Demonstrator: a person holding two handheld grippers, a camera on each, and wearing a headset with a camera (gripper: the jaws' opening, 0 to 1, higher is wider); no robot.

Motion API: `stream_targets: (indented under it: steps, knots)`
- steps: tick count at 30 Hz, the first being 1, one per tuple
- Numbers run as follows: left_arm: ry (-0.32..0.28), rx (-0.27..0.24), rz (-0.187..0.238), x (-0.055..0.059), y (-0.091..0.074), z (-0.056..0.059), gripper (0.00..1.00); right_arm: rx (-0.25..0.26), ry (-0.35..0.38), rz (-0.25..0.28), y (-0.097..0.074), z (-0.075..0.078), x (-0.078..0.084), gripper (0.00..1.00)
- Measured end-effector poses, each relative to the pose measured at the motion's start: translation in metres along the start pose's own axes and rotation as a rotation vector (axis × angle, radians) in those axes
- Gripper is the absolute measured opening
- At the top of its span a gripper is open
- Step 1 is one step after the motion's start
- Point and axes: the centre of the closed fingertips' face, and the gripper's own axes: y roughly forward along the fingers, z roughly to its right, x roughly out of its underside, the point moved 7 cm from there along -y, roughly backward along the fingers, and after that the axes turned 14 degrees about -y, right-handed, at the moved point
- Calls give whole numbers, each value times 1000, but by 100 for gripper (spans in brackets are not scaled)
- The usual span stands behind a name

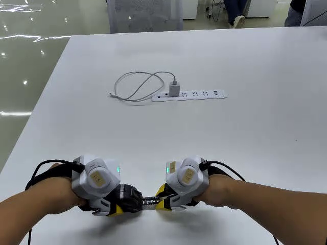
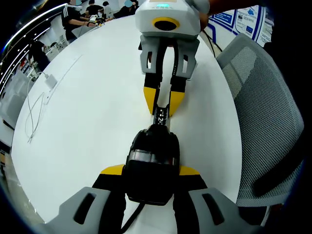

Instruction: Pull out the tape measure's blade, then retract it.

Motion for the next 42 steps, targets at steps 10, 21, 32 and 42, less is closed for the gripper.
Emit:
stream_targets:
  steps: [10,21,32,42]
  knots:
    - [2,-3,-1,0,0,0,32,1,-2,-9,-4,-1,4,9]
    - [7,-6,-6,0,0,1,32,-3,8,-7,-5,-2,5,9]
    - [0,1,-11,0,0,1,32,-6,24,-8,-8,-1,7,9]
    - [5,3,-7,0,0,1,32,-2,31,-11,-10,-3,11,9]
